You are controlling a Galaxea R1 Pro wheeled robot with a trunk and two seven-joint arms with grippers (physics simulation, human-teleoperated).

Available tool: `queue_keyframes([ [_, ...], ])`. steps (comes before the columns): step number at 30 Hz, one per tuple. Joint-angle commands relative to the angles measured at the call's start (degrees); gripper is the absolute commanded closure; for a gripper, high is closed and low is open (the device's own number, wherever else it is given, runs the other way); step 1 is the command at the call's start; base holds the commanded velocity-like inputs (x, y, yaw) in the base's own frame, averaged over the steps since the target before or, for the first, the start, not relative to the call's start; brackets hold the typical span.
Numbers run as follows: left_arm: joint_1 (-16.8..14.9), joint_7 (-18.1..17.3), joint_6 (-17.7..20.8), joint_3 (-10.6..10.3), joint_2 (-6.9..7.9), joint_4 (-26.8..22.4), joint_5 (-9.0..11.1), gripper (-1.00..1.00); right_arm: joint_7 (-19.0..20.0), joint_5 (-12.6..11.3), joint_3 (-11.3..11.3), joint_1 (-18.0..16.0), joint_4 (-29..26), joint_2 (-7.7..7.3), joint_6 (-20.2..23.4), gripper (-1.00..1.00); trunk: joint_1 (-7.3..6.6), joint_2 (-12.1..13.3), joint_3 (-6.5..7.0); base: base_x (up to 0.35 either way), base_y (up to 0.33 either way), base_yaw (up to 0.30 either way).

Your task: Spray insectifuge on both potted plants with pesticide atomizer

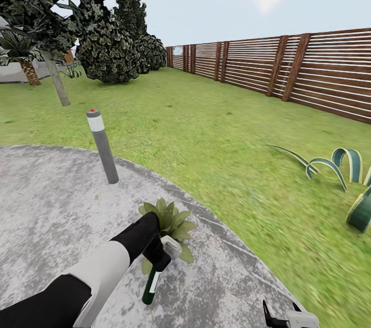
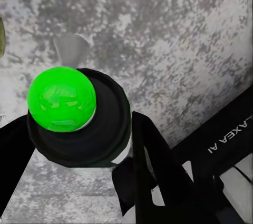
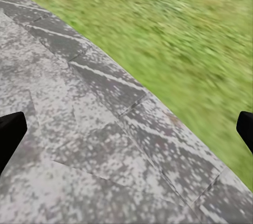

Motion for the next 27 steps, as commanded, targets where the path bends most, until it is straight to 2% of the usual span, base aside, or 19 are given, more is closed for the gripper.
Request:
queue_keyframes([
  [1,-0.1,-0.6,0.1,-0.2,-0.04,-0.4,-0.6,1.0,0.3,0.3,-0.5,0.0,0.0,0.01,-0.2,-1.0,-0.01,0.0,-0.05,0.009,0.0,0.0],
  [4,-0.4,-0.6,0.1,-0.3,0.08,-1.9,-0.6,1.0,0.3,0.3,-0.5,0.0,0.0,0.01,-0.2,-1.0,-0.01,0.0,-0.05,0.003,0.0,0.0],
  [8,-0.3,-0.6,0.1,0.0,0.51,-1.6,-0.6,1.0,0.3,0.3,-0.5,0.0,0.0,0.01,-0.2,-1.0,-0.01,0.0,-0.05,0.0,0.0,0.0],
  [15,2.4,-0.6,-0.2,-0.1,0.96,-1.3,-0.6,1.0,0.3,0.3,-0.5,0.0,0.0,0.01,-0.2,-1.0,-0.01,0.0,-0.05,0.0,0.0,0.0],
  [20,2.8,-0.6,0.0,-0.4,0.92,-1.4,-0.7,1.0,0.3,0.3,-0.5,0.0,0.0,0.01,-0.2,-1.0,-0.01,0.0,-0.05,0.005,0.0,0.0],
  [27,2.4,-0.6,0.1,-0.4,0.69,-2.2,-0.8,1.0,0.3,0.3,-0.5,0.0,0.1,0.01,-0.1,-1.0,-0.01,0.0,-0.05,0.205,0.0,0.0],
])
